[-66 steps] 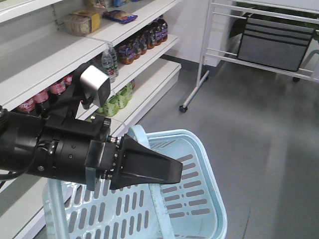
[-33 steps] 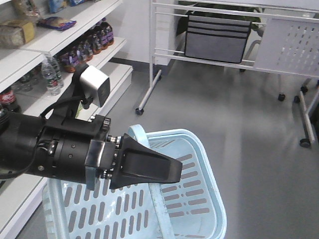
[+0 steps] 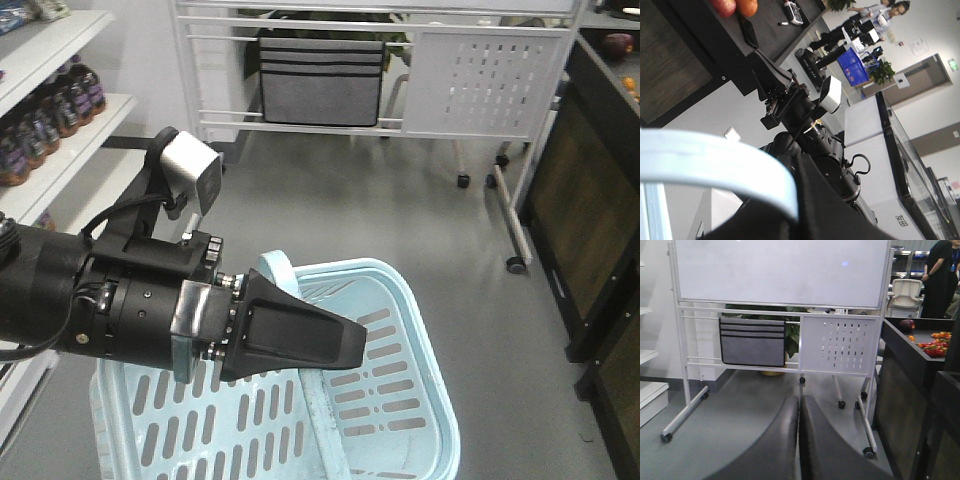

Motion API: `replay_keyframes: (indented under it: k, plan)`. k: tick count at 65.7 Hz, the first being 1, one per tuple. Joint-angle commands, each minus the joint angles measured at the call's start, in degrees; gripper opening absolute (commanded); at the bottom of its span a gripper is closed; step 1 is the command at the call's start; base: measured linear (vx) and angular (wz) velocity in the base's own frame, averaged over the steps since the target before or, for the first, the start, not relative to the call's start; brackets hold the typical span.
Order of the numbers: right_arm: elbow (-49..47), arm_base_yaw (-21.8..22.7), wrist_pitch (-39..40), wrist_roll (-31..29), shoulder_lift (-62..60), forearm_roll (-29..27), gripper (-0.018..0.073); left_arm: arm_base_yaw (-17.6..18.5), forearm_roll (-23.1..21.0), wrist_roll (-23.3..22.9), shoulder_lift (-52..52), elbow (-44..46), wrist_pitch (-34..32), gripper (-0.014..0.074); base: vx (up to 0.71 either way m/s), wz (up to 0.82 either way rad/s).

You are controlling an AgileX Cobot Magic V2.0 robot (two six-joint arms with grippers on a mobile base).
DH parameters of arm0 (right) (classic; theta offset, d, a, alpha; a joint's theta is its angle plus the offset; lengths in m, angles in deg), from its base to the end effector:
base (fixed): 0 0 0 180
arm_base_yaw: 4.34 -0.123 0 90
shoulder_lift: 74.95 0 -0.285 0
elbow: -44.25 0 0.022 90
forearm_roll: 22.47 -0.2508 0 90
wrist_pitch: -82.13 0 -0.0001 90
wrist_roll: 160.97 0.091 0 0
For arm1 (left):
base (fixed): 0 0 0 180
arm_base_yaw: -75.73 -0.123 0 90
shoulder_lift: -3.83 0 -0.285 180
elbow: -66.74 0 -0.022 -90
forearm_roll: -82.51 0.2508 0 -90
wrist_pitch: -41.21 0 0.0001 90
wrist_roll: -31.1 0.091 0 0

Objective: Place coke in basket with both arms
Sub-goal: 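Drive the base across the room holding the basket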

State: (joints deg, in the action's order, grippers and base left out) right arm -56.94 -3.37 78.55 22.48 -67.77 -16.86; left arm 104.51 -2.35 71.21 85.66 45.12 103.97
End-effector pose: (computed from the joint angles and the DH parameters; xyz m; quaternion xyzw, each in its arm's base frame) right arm 0.0569 -0.0015 0.1987 -0.0051 0.7043 -0.0215 0.7095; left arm 0.1779 -0.1897 0.3514 0.2210 0.7370 -0.6208 0.1506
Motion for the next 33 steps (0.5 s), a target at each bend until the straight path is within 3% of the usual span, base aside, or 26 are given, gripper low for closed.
replay_keyframes:
  k: [1, 33]
  plan:
    - [0.46, 0.1, 3.9, -0.38, -0.71, 0.49, -0.0005, 0.33, -4.84, 0.51, -1.85, 1.52, 0.89, -0.0006, 0.18, -0.31]
    - [0.46, 0.1, 3.9, -0.38, -0.71, 0.49, -0.0005, 0.33, -4.9, 0.51, -1.85, 1.52, 0.9, -0.0006, 0.21, -0.23]
